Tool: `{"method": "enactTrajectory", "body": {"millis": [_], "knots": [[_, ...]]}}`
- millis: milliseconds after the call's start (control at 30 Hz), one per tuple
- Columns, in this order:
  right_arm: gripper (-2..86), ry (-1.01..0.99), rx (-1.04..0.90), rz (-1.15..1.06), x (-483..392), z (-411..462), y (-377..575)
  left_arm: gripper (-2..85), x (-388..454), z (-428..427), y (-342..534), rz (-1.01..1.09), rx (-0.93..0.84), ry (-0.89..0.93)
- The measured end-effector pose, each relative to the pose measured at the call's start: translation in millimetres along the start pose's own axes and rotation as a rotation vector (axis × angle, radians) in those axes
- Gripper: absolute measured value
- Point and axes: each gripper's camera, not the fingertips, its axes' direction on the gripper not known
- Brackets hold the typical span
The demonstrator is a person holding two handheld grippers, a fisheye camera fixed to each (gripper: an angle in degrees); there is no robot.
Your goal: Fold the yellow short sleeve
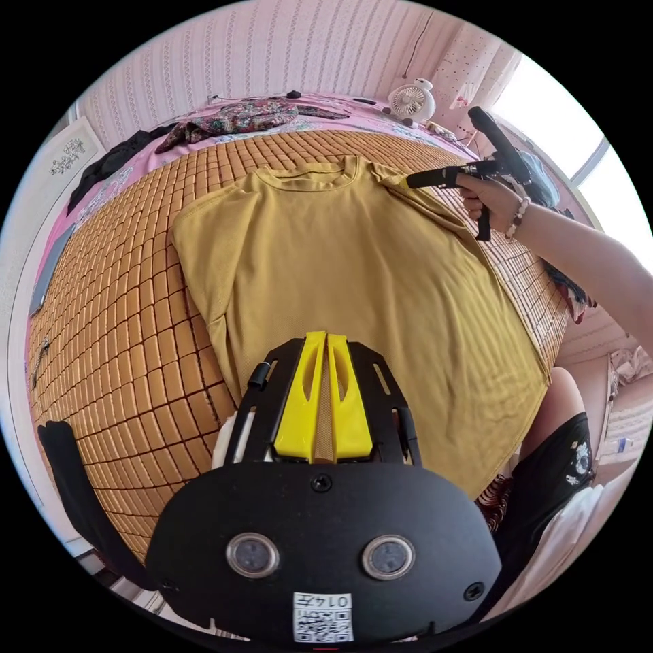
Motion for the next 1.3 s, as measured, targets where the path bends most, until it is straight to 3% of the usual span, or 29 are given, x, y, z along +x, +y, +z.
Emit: {"method": "enactTrajectory", "body": {"millis": [133,200,267,367,533,833,1133,1300], "knots": [[-0.1,-0.164,0.181,0.13,43.1,-32.4,30.6,-1.0,0.3,6.3,2.9,-0.029,0.017,0.031],[-0.2,-0.284,0.337,0.295,90.4,-70.1,80.6,-1.0,3.8,6.8,-0.1,-0.033,0.009,0.029],[0.1,-0.248,0.39,0.432,123.6,-93.1,129.4,-1.0,12.2,0.7,-4.3,-0.017,0.043,0.035],[0.7,-0.099,0.299,0.584,164.6,-104.0,203.8,-1.0,35.4,-11.6,-19.6,0.034,0.115,0.059],[2.1,-0.023,0.213,0.541,185.5,-104.2,252.6,-1.0,99.2,4.7,-70.6,0.203,0.13,0.125],[2.6,0.093,0.141,0.416,199.7,-61.2,183.0,-1.0,250.2,82.9,-166.3,0.501,0.058,0.209],[-0.1,0.108,0.104,0.367,224.9,-40.8,173.3,-1.0,341.2,160.7,-219.6,0.49,-0.025,0.238],[1.4,-0.081,0.13,0.382,229.6,-44.4,179.8,-1.0,351.9,163.0,-214.2,0.519,-0.02,0.194]]}}
